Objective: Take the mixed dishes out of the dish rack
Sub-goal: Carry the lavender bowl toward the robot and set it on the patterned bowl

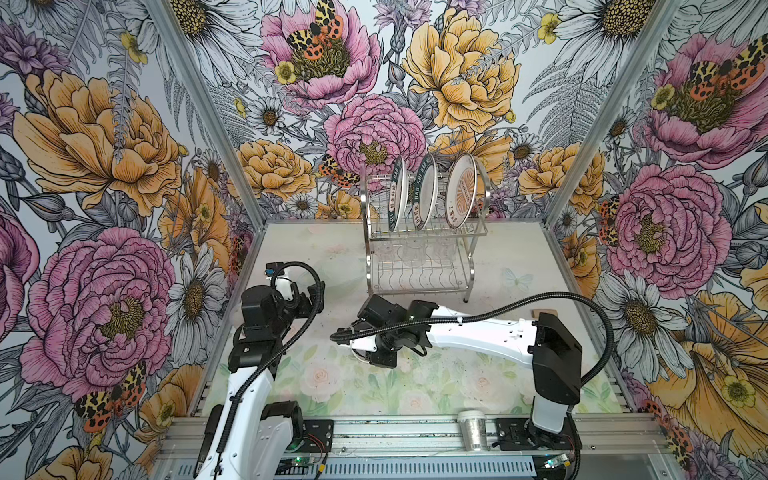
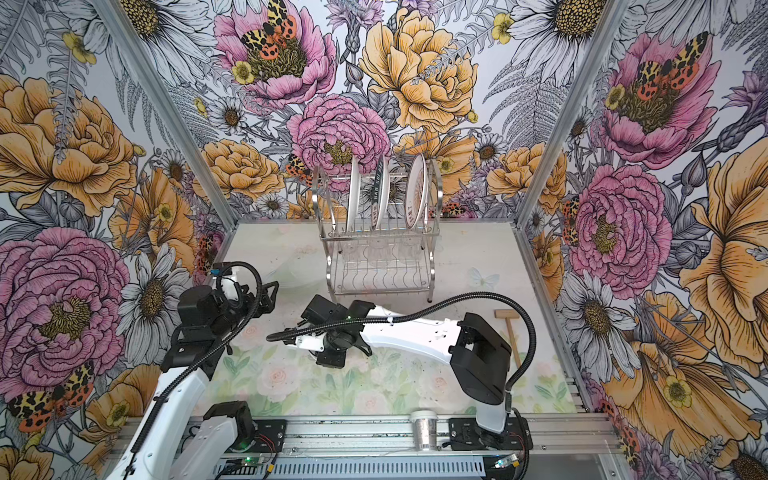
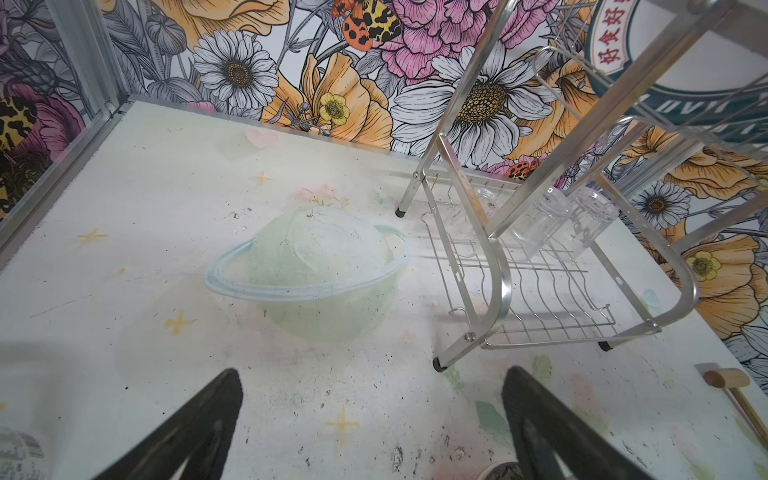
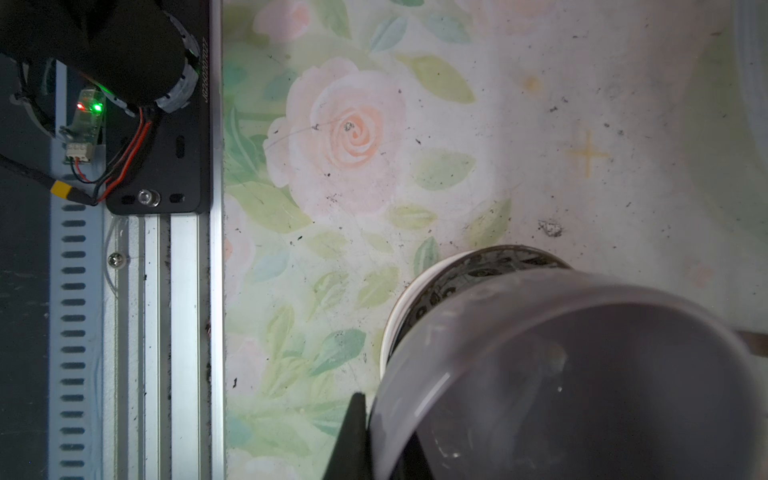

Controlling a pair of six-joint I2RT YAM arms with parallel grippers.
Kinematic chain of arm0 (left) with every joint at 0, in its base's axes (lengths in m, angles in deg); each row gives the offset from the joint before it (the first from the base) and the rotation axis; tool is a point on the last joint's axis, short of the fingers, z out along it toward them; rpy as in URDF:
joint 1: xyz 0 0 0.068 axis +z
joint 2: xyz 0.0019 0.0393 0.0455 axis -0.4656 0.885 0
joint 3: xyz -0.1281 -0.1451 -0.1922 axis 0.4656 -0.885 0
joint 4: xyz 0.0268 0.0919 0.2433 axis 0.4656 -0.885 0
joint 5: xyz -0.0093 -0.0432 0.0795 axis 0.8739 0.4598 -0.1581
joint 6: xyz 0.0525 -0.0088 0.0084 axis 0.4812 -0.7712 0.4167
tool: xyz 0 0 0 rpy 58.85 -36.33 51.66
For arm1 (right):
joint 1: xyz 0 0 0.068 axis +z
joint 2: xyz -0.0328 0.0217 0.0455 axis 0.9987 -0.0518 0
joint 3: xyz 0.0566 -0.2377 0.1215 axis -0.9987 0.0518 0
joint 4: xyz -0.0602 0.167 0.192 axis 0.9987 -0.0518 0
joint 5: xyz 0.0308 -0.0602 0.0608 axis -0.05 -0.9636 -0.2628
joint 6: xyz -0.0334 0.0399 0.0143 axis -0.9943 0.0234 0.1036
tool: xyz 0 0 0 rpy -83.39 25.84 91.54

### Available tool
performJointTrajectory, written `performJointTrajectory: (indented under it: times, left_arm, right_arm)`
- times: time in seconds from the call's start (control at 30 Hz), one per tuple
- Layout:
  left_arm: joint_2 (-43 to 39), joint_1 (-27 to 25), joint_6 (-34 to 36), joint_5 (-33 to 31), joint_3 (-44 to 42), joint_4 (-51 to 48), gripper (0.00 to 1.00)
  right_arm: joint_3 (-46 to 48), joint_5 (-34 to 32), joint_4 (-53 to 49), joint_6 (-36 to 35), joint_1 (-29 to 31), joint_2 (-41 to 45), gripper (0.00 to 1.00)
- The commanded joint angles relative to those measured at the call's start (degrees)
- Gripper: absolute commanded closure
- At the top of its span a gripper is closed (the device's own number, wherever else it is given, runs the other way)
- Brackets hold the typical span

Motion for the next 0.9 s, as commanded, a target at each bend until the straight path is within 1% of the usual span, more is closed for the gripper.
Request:
performJointTrajectory:
  times: [0.0,0.3,0.87]
  left_arm:
    - [0.3,0.6,0.8,1.2,-0.6,0.7,0.01]
    - [0.6,0.6,0.4,1.2,-0.4,1.0,0.01]
    - [-0.1,0.6,0.3,1.0,-0.8,0.7,0.01]
  right_arm:
    - [-2.5,-1.2,1.7,-0.3,0.6,-0.7,0.97]
    - [-2.7,-2.3,1.5,-0.2,1.0,-1.8,0.91]
    - [-3.3,-3.7,1.5,0.3,1.4,-2.3,0.71]
